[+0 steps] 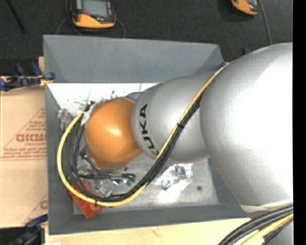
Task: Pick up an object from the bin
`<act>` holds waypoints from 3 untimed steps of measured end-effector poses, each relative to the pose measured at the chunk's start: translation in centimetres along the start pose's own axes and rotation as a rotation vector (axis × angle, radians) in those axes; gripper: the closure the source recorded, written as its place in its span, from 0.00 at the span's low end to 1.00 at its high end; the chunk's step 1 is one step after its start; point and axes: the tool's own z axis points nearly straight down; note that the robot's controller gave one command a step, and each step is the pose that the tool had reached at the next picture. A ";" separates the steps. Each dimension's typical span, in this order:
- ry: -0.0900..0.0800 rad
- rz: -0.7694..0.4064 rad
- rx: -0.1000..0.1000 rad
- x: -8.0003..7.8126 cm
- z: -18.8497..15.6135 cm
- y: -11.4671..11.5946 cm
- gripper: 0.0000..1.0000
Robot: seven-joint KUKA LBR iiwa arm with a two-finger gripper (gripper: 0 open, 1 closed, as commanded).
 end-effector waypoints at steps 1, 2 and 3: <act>0.000 0.178 -0.001 -2.6 -1.4 -2.5 0.00; 0.008 -0.214 0.000 -0.6 3.2 -1.2 0.00; 0.007 -0.208 -0.003 -0.6 3.2 -1.3 0.00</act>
Offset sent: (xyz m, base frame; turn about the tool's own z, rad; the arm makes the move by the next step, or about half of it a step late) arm 0.0340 0.0015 0.0134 0.1789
